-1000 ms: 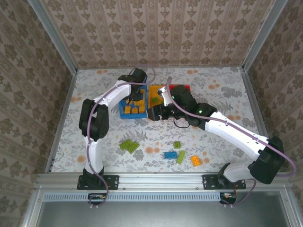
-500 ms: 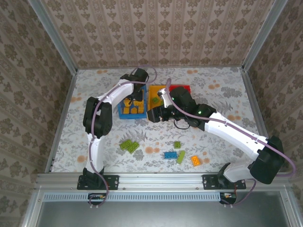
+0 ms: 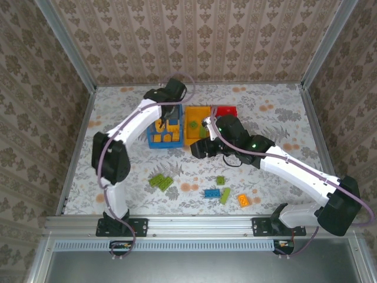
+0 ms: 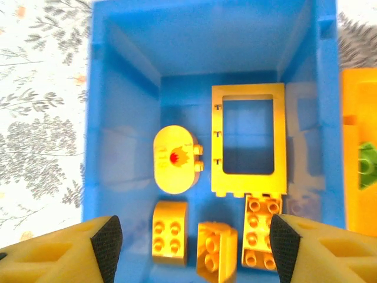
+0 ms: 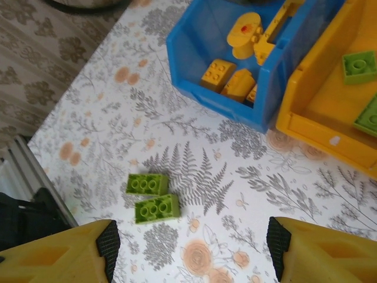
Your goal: Sort the legos into containers by color
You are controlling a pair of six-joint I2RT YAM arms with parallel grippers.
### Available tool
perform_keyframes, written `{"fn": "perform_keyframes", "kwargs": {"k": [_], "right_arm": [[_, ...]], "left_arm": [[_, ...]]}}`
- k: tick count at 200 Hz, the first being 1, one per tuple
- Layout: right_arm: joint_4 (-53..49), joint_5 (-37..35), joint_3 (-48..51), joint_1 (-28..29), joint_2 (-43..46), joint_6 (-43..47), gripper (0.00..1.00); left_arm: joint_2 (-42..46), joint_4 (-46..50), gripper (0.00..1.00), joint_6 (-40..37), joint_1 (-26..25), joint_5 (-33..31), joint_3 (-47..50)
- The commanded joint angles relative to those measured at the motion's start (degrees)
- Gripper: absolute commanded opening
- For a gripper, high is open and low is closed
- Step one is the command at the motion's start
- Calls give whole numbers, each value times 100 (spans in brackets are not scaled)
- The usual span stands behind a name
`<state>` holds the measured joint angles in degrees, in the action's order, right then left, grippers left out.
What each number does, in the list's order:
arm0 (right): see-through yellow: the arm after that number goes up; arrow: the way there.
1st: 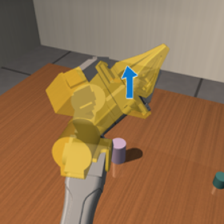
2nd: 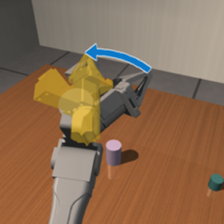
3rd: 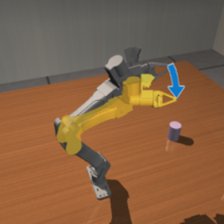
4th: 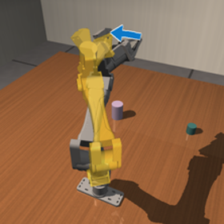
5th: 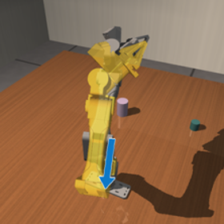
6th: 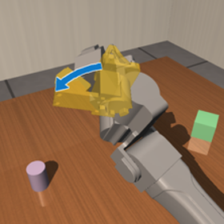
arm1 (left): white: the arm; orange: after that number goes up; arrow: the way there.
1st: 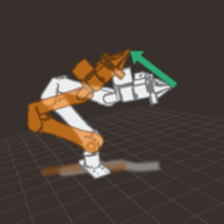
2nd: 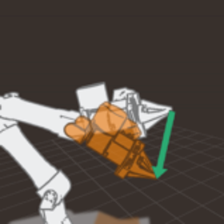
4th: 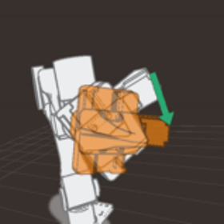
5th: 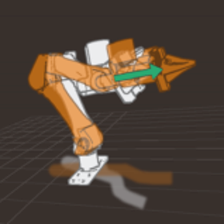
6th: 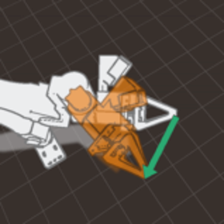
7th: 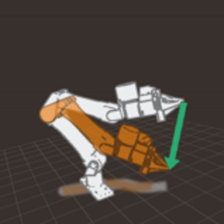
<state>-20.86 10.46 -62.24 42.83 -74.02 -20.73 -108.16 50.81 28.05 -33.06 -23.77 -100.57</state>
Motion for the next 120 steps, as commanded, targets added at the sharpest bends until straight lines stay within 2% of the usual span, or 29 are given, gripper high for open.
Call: {"fn": "perform_keyframes", "kwargs": {"k": [1,29,39,71,95,120], "right_arm": [[-238,-277,178,349,-7,598,70],[-192,-471,175,1103,-522,1241,72],[-207,-571,89,1416,-949,1406,74],[-76,-900,-248,2166,-1896,1510,81],[49,-1095,-428,2395,-2433,1673,83],[235,-1408,-440,2406,-2809,1986,85]], "left_arm": [[902,123,70,427,18,113,532],[2228,105,70,726,-7,403,1757],[2750,153,70,813,-25,451,2213],[4540,388,71,1022,-71,477,3541],[5621,702,71,1053,-69,522,4038],[6192,1035,70,1062,-69,558,4176]]}}
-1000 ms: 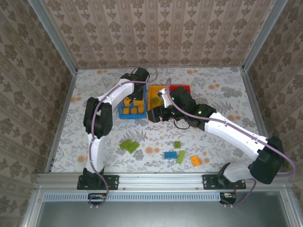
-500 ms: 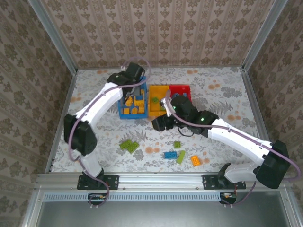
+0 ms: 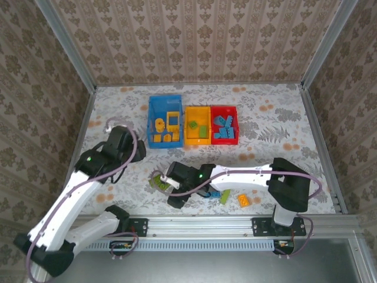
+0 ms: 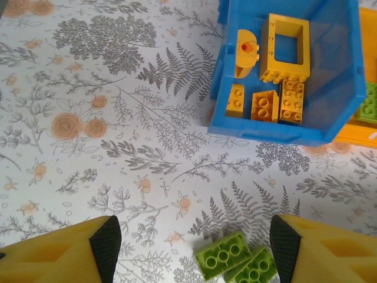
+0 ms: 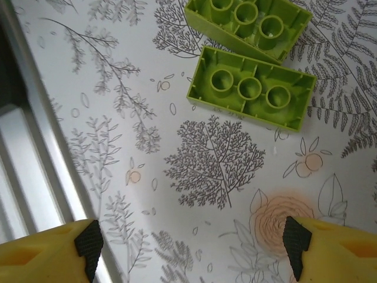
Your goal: Sort the legos into containers by color
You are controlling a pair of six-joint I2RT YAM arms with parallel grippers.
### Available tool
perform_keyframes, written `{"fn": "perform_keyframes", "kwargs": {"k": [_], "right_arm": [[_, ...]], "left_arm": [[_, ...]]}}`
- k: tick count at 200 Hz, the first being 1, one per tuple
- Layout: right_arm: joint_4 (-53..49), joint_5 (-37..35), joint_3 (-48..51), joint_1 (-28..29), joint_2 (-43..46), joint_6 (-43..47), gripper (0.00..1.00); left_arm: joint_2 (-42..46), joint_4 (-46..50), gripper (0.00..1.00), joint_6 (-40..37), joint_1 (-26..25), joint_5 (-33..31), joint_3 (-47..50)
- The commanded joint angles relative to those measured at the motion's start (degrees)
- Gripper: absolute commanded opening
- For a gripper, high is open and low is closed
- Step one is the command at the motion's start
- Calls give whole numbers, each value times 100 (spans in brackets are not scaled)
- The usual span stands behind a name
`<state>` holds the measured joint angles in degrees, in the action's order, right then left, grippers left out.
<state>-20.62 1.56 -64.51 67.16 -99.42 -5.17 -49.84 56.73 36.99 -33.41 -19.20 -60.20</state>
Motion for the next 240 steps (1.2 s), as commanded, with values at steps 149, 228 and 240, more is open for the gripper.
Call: {"fn": "perform_keyframes", "kwargs": {"k": [149,228,240], "right_arm": [[237,-939,-1936,-412,-2301,985,87],[-101,-469,-2154,-422,-2337,1010,68],[-124,-429,-2085,-423,-2262,983,60]], "left_arm": [[932,975,69,277,-34,118,-143],[889,714,68,254,-34,381,13],[889,677,69,252,-34,446,64]]}}
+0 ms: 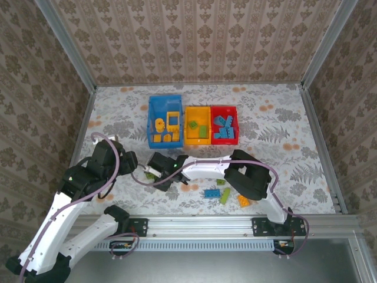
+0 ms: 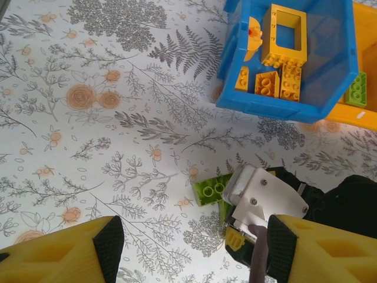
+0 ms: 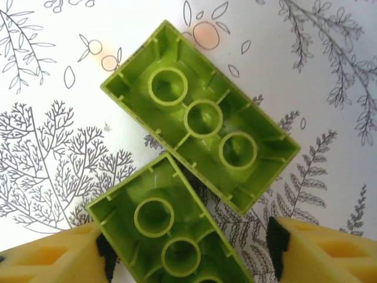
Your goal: Sort the legos into containers by color
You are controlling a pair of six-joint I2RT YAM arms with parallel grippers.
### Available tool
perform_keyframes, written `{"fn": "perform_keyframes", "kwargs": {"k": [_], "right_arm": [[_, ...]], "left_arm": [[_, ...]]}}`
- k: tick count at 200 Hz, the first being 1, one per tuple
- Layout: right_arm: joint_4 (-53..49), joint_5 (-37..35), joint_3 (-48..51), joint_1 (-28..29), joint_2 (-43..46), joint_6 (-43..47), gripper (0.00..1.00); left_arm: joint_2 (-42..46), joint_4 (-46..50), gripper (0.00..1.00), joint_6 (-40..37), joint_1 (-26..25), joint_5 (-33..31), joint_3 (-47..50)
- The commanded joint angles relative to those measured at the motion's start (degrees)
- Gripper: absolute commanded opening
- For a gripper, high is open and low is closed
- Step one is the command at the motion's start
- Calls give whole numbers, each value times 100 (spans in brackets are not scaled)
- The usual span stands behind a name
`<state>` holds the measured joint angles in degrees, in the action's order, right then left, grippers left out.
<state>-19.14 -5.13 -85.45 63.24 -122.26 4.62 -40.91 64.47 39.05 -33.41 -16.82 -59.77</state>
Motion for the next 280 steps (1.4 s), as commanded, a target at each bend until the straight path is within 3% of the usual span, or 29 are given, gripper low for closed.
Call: {"fn": "perform_keyframes", "kwargs": {"k": [1,41,65,88,111,131,154,217,280], "right_arm": [[-274,245,14,-27,24,4,59],[-260,249,444,-27,404,-56,33],[-216,215,772,-42,766,-123,25],[-224,132,1102,-112,1256,-302,22],[-275,18,1439,-356,1954,-660,21],[-293,-70,1643,-809,2563,-1132,21],[-194,45,1678,-1490,2878,-1765,21],[-669,638,-111,-2839,1514,-3133,23],[-1456,980,-1226,-3203,372,-3491,29]], "left_arm": [[-5,-99,69,44,-34,211,23],[-5,-201,68,43,-34,301,101],[-70,-290,68,-1,-34,378,140],[-134,-534,68,-36,-34,576,217],[-286,-1206,68,-232,-43,1266,347],[-570,-1798,68,-311,-118,1721,351],[-1027,-2242,68,-468,-328,1827,170],[-2313,-2799,68,-991,-882,1729,-452],[-2616,-2929,68,-1066,-1041,1667,-536]]}}
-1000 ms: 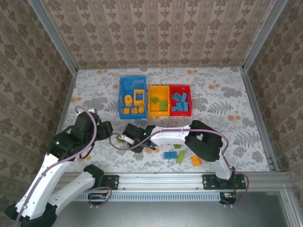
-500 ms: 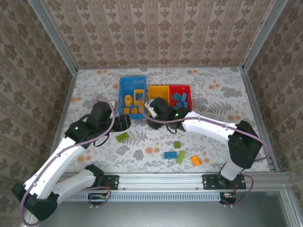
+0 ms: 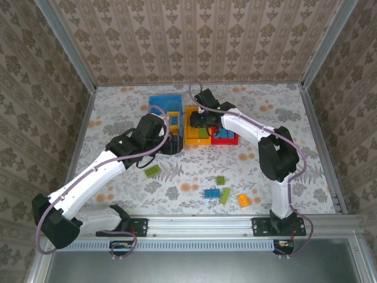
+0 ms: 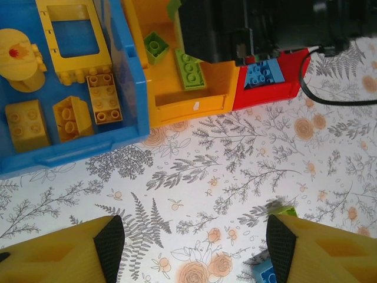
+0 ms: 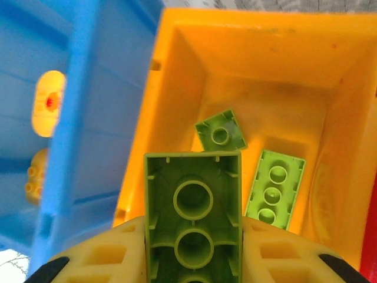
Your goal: Sort the legos into containers by color
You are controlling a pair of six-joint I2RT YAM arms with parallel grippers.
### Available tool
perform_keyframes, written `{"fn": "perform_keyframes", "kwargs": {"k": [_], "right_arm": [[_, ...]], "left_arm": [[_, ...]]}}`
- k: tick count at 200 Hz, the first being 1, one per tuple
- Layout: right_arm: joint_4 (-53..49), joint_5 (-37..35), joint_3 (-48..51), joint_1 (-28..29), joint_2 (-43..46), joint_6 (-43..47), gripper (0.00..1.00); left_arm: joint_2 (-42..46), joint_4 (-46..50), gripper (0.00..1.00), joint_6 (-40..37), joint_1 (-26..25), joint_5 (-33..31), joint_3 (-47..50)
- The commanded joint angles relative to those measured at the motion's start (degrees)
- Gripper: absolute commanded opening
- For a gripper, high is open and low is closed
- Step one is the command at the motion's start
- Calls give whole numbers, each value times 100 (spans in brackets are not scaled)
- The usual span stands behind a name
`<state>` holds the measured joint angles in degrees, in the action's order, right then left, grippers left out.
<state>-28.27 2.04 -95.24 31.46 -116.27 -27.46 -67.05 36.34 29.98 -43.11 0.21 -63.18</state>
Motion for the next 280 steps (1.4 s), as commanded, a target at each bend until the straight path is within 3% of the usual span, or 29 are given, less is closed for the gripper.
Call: {"fn": "perform_keyframes", "kwargs": {"k": [1,24,70,128,153,178,211,251,280], "right_arm": [[-541,267,-248,-26,-237,-280,29],[-621,345,-314,-10,-356,-278,33],[-737,359,-361,5,-389,-251,59],[-821,28,-412,68,383,-69,60],[-649,-284,85,97,1215,-32,58],[-354,-340,1133,97,2274,85,59],[-282,197,2858,88,3874,187,65],[-1277,1028,4168,58,5665,-423,73],[-2124,1099,4507,-6,6661,-786,76]], "left_arm": [[-1,-108,68,-159,-73,-37,-190],[16,-76,68,-132,-91,-82,-161],[14,-49,68,-132,-101,-73,-126],[-186,-90,71,-597,-185,347,-138],[-506,6,73,-1037,-344,843,-216],[-827,100,74,-1809,-902,1266,-166],[-1052,-57,78,-3461,-2010,886,292],[-1439,-1409,81,-4268,-2237,1059,902],[-2168,-1791,83,-4771,-2495,857,834]]}}
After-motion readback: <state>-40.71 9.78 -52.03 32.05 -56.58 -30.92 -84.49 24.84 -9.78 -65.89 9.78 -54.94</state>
